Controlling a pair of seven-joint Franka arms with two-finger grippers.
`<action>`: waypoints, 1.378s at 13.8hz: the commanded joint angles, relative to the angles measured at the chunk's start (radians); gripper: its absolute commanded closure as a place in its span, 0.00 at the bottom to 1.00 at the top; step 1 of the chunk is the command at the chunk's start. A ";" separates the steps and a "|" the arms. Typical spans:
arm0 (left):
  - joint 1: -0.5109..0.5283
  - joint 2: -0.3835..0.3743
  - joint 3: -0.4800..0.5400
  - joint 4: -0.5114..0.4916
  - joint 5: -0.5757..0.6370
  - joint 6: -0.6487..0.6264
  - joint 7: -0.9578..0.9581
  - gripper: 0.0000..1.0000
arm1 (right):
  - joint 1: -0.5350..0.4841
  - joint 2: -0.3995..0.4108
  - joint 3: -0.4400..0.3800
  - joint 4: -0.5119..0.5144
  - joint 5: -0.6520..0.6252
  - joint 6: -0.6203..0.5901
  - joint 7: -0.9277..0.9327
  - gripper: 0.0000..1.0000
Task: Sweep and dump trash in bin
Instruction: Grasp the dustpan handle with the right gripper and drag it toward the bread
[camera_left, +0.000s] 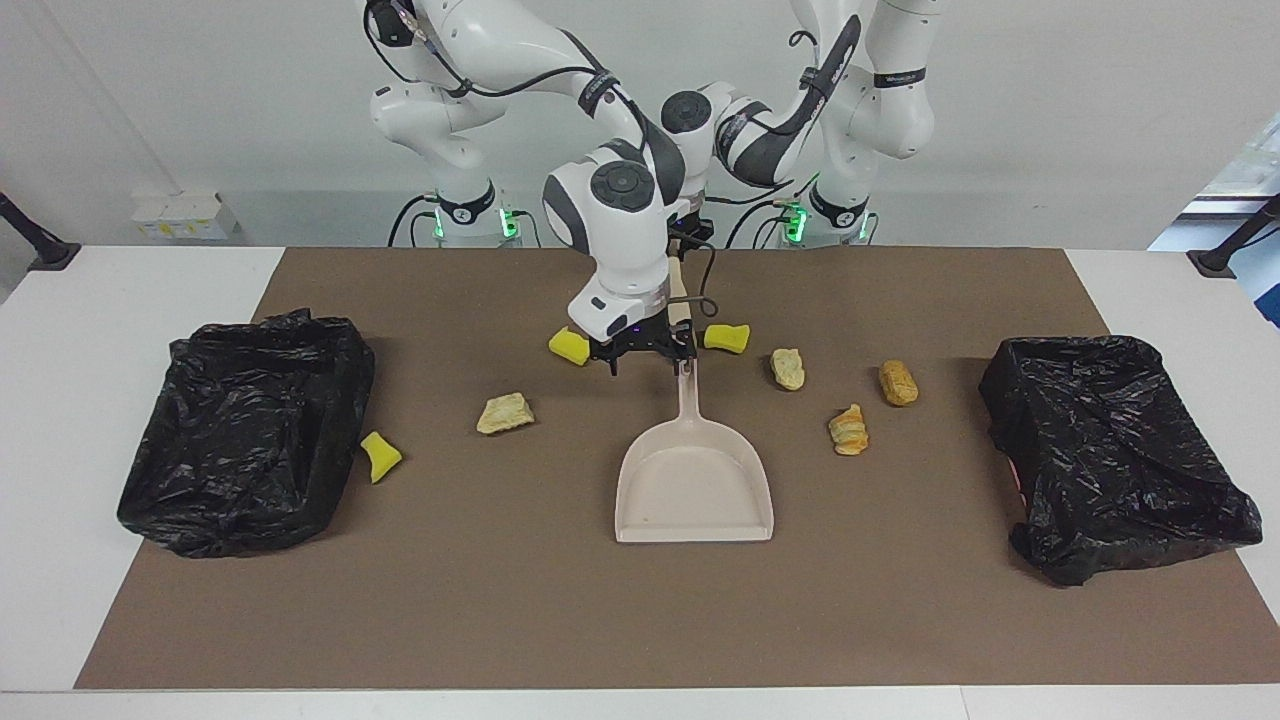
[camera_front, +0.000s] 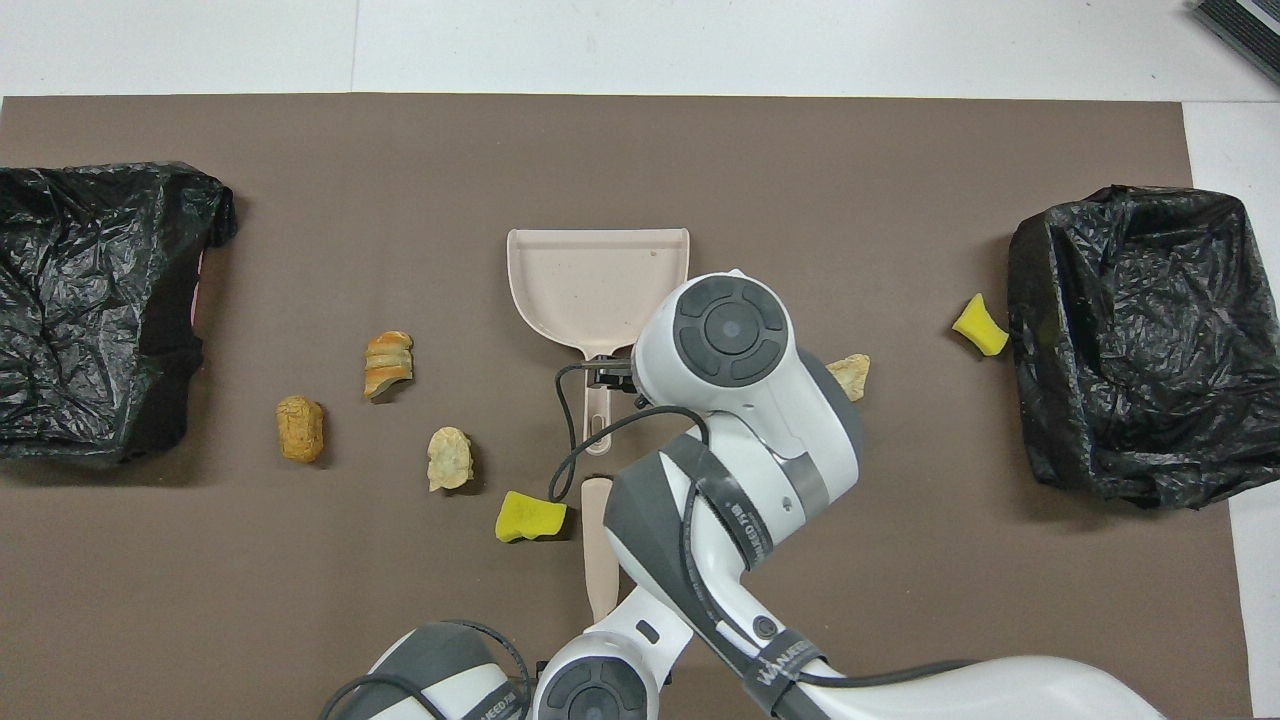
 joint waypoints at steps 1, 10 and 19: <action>0.045 -0.021 0.015 0.051 -0.012 -0.149 0.030 1.00 | 0.030 0.030 -0.001 0.001 -0.050 0.045 0.067 0.00; 0.329 -0.087 0.018 0.077 0.088 -0.412 0.286 1.00 | 0.044 0.064 0.002 0.004 -0.084 0.073 0.097 0.04; 0.645 -0.136 0.018 0.195 0.168 -0.507 0.478 1.00 | 0.052 0.058 0.002 -0.020 -0.084 0.074 -0.058 0.45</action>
